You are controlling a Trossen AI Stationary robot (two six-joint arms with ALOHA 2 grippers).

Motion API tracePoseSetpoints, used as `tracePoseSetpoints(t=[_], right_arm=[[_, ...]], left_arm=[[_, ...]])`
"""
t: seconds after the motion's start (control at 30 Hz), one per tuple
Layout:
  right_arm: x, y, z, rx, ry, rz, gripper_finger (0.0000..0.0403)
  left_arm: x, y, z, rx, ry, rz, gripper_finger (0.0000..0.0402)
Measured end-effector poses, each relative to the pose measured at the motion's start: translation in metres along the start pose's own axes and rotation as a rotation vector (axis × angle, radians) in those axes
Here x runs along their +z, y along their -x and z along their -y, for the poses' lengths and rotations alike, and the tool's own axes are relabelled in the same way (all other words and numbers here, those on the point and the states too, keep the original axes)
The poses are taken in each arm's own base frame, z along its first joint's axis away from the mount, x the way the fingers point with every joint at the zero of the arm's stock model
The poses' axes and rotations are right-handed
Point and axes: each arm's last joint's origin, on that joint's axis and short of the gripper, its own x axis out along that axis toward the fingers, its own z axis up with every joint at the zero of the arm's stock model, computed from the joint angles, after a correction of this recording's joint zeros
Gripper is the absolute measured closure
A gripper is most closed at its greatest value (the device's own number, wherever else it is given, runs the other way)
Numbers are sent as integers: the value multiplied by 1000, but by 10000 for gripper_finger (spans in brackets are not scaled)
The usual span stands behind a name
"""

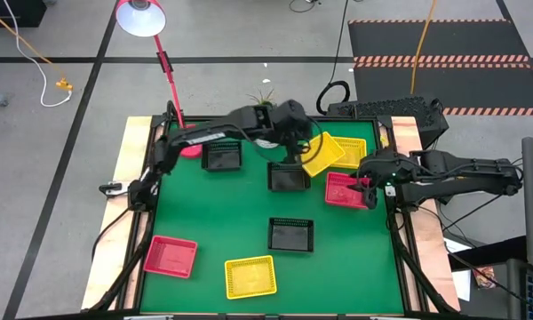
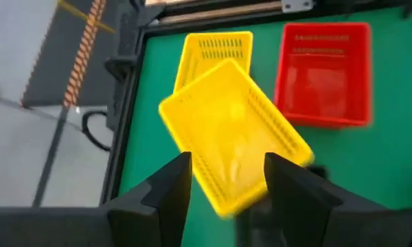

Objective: Stack baskets by color
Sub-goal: Stack the left yellow bin on top of the top yellow bin

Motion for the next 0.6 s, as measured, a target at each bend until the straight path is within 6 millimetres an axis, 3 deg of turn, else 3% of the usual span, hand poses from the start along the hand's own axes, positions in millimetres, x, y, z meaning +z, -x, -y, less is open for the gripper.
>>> tracePoseSetpoints(t=[0.17,0.4,0.6], right_arm=[[14,-19,-6,2,173,5,224],[45,-34,-12,-131,439,-43,205],[66,-40,-14,-192,566,-143,190]], left_arm=[[6,42,10,-150,40,48,215],[22,63,35,-214,8,164,215],[25,86,31,-99,50,195,215]])
